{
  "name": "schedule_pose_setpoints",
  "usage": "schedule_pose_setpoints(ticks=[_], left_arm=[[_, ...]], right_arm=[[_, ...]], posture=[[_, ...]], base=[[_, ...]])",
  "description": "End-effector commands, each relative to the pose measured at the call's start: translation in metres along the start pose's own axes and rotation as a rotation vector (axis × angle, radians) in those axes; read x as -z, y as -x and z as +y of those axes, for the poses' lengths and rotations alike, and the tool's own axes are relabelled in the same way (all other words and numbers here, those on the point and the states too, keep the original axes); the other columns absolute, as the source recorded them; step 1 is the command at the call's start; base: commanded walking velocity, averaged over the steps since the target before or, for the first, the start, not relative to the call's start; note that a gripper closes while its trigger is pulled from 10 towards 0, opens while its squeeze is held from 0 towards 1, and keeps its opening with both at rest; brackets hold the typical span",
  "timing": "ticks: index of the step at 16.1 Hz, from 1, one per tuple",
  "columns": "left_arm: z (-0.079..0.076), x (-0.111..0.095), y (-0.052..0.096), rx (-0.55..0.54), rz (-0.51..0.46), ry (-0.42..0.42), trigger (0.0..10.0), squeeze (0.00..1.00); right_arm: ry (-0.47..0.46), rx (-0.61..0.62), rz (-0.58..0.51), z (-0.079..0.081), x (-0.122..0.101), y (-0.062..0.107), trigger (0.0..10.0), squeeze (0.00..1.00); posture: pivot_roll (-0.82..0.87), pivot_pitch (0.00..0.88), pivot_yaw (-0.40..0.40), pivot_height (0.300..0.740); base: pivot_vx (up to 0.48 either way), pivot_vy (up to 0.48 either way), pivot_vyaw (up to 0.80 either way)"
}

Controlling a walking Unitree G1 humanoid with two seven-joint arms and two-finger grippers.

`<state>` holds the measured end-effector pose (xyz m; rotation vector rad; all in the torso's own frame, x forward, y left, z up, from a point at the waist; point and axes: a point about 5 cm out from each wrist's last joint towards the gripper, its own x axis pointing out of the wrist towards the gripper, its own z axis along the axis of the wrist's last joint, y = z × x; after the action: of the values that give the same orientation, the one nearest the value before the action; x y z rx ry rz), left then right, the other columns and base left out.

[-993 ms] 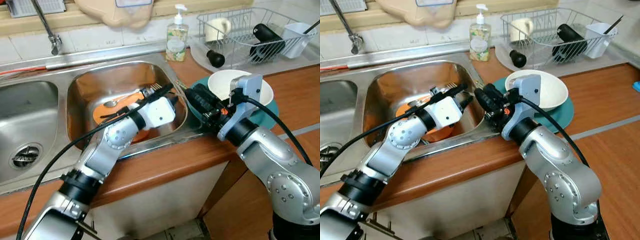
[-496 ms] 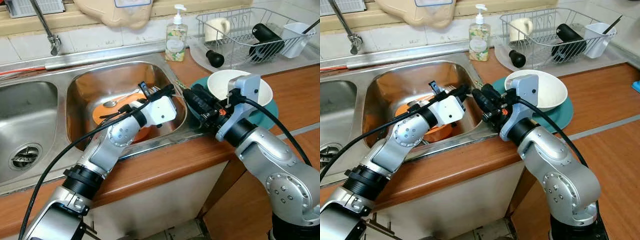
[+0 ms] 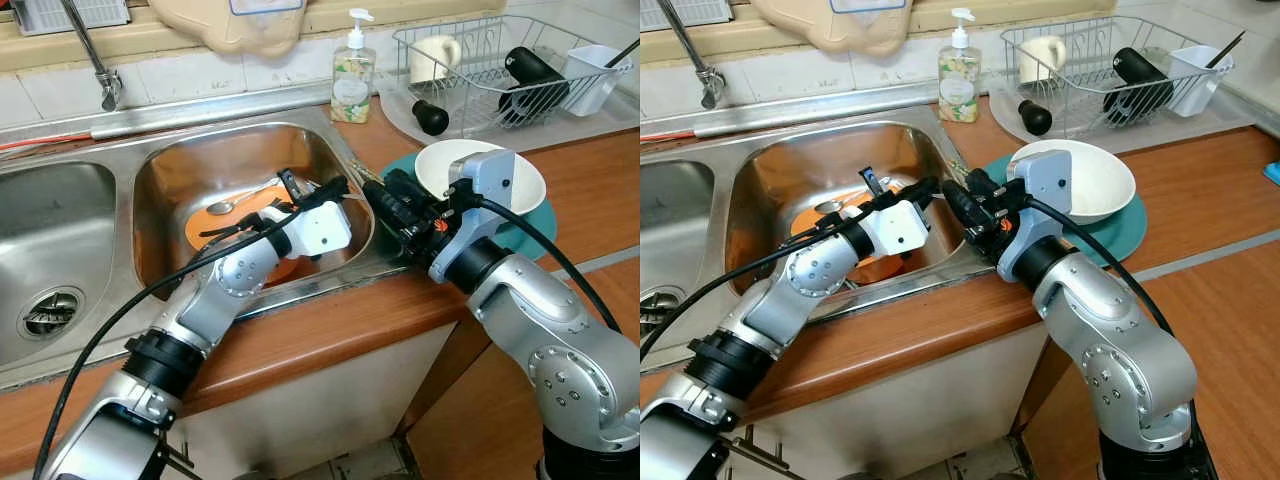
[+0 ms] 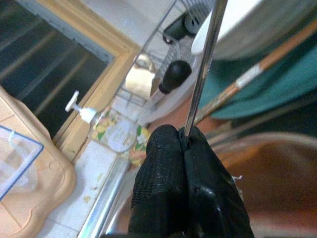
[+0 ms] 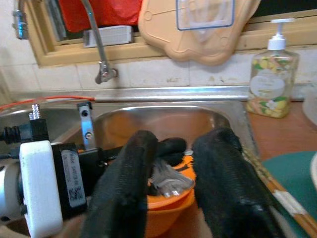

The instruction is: Kitchen organization

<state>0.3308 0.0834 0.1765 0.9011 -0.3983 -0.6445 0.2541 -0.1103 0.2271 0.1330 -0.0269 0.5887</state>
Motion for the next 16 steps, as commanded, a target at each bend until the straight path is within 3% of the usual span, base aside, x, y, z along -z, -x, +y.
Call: schedule_pose_setpoints(ticks=[1,2,3,4,5,7,8,9,14,15,16], left_arm=[[0.010,0.004,0.000,-0.021,0.014,-0.028,0.0,0.00],[0.013,0.009,0.001,-0.022,0.035,-0.038,0.0,0.00],[0.016,0.015,0.002,-0.019,0.061,-0.045,0.0,0.00],[0.025,0.035,0.004,-0.006,0.146,-0.066,0.0,0.00],[0.025,0.035,0.004,-0.006,0.146,-0.066,0.0,0.00],[0.028,0.056,0.004,0.023,0.256,-0.075,0.0,0.00],[0.028,0.062,0.004,0.034,0.292,-0.069,2.2,0.00],[0.024,0.084,0.008,0.100,0.460,-0.060,10.0,0.00],[0.019,0.105,0.016,0.180,0.640,0.007,10.0,0.00],[0.018,0.108,0.017,0.204,0.661,0.025,10.0,0.54],[0.015,0.110,0.018,0.245,0.690,0.050,10.0,1.00]], right_arm=[[0.019,0.028,0.001,-0.003,-0.001,0.000,10.0,0.79],[0.025,0.034,0.007,-0.005,0.000,0.001,10.0,0.00],[0.033,0.034,0.018,-0.006,0.001,0.003,10.0,0.00],[0.069,0.002,0.070,-0.006,0.007,0.008,10.0,0.00],[0.069,0.002,0.070,-0.006,0.007,0.008,10.0,0.00],[0.102,-0.038,0.127,-0.002,0.015,0.010,10.0,0.00],[0.108,-0.045,0.138,-0.001,0.017,0.011,10.0,0.00],[0.124,-0.075,0.175,0.003,0.022,0.011,10.0,0.00],[0.148,-0.119,0.219,0.008,0.028,0.013,10.0,0.00],[0.153,-0.124,0.228,0.008,0.029,0.013,10.0,0.00],[0.159,-0.130,0.239,0.009,0.031,0.013,10.0,0.00]], posture=[[-0.20,0.000,0.045,0.740],[-0.20,0.000,0.048,0.740],[-0.20,0.000,0.048,0.740],[-0.20,0.000,0.051,0.740],[-0.20,0.000,0.051,0.740],[-0.21,0.000,0.051,0.740],[-0.21,0.000,0.050,0.740],[-0.21,0.000,0.044,0.740],[-0.21,0.000,0.038,0.740],[-0.21,0.000,0.037,0.740],[-0.21,0.000,0.037,0.740]], base=[[0.000,0.000,0.00],[0.000,0.000,0.00],[0.000,0.000,0.00],[0.000,0.000,0.00],[0.000,0.000,0.00],[0.000,0.000,0.00],[0.000,0.000,0.00],[0.000,0.000,0.00],[0.000,0.000,0.00],[0.000,0.000,0.00],[0.000,0.000,0.00]])
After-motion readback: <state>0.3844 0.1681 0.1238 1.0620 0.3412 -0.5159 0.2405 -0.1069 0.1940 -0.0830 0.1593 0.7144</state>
